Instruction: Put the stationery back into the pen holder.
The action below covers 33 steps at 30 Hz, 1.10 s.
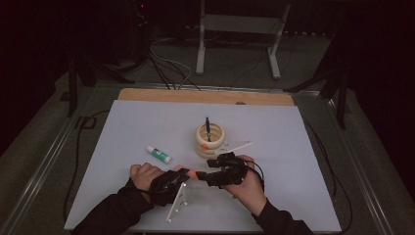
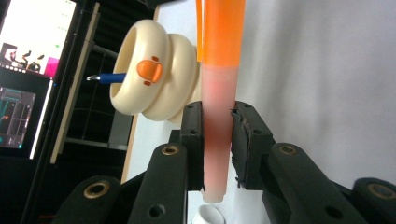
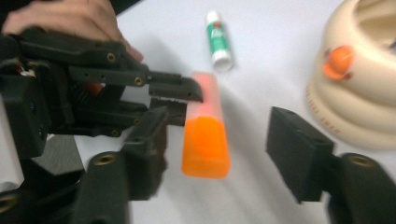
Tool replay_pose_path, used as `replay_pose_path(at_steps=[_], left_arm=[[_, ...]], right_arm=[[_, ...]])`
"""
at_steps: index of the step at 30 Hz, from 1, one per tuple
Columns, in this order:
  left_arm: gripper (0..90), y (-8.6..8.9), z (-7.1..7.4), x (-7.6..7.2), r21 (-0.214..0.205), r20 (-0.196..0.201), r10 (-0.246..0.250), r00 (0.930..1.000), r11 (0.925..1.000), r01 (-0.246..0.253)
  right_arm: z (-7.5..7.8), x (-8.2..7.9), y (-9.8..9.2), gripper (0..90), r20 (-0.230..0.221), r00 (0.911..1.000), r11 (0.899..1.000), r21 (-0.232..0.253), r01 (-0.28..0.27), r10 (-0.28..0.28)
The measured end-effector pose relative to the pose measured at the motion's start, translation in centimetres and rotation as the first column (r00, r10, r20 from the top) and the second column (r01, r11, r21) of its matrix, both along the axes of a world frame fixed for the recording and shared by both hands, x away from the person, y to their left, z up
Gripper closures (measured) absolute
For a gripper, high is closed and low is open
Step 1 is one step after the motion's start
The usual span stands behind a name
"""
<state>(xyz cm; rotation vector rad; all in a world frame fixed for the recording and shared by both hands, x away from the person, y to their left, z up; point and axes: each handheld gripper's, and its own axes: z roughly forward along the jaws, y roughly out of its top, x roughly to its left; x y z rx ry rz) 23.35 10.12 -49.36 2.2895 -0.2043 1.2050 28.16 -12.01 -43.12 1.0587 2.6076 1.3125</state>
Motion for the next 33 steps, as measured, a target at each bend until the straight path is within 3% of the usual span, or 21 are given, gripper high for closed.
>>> replay_pose_path(at_steps=[7, 11, 14, 16, 22, 26, 27, 28, 29, 30, 31, 33], left_arm=[[76.7, 0.3, 0.6, 0.3, -0.084, -0.054, 0.01, 0.9985, 0.9963, -0.015], [76.7, 0.5, 0.9, 0.5, -0.138, -0.089, 0.008, 0.996, 0.9902, -0.02], [76.6, 0.7, 1.1, 0.6, -0.152, -0.106, 0.01, 0.9943, 0.9881, -0.026], [76.6, 0.7, 1.2, 0.7, -0.157, -0.113, 0.014, 0.9935, 0.9871, -0.032], [76.6, 1.2, 1.8, 1.1, -0.22, -0.179, 0.009, 0.9838, 0.9743, -0.049], [76.7, 1.4, 2.3, 1.4, -0.272, -0.221, 0.014, 0.9752, 0.9593, -0.075], [76.6, 1.6, 2.7, 1.5, -0.305, -0.256, 0.005, 0.9666, 0.9484, -0.086], [76.6, 1.7, 2.9, 1.6, -0.319, -0.268, 0.007, 0.9633, 0.9429, -0.096], [76.6, 1.7, 2.9, 1.6, -0.319, -0.268, 0.007, 0.9633, 0.9429, -0.096], [76.6, 1.9, 3.2, 1.8, -0.351, -0.293, -0.006, 0.9562, 0.9309, -0.102], [76.6, 1.9, 3.2, 1.8, -0.351, -0.293, -0.006, 0.9562, 0.9309, -0.102], [76.6, 2.1, 3.5, 2.0, -0.378, -0.315, -0.012, 0.949, 0.919, -0.114]], right_arm=[[1.1, -0.2, -1.7, 21.7, 0.052, 0.9974, 0.997, 0.06, 0.047, -0.05], [1.2, -0.4, -2.3, 14.1, 0.06, 0.9974, 0.997, 0.074, 0.037, -0.041], [1.1, -0.5, -2.9, 12.0, 0.063, 0.9972, 0.995, 0.089, 0.034, -0.039], [1.0, -0.5, -3.1, 12.0, 0.068, 0.9968, 0.995, 0.091, 0.037, -0.043], [0.2, -0.9, -4.4, 2.3, 0.114, 0.9914, 0.996, 0.073, 0.056, -0.064], [-0.2, -1.2, -5.1, 2.3, 0.139, 0.9859, 0.994, 0.076, 0.083, -0.093], [-0.3, -1.2, -5.4, 2.3, 0.142, 0.9847, 0.993, 0.081, 0.09, -0.101], [-0.5, -1.2, -5.6, 2.3, 0.146, 0.9836, 0.992, 0.086, 0.095, -0.106], [-0.6, -1.2, -5.8, 2.3, 0.154, 0.9814, 0.991, 0.088, 0.102, -0.115], [-0.8, -1.3, -6.0, 2.3, 0.163, 0.9789, 0.99, 0.091, 0.11, -0.123], [-1.0, -1.3, -6.2, 2.3, 0.164, 0.9784, 0.989, 0.092, 0.112, -0.126], [-1.1, -1.3, -6.3, 2.3, 0.168, 0.977, 0.989, 0.092, 0.116, -0.131]])
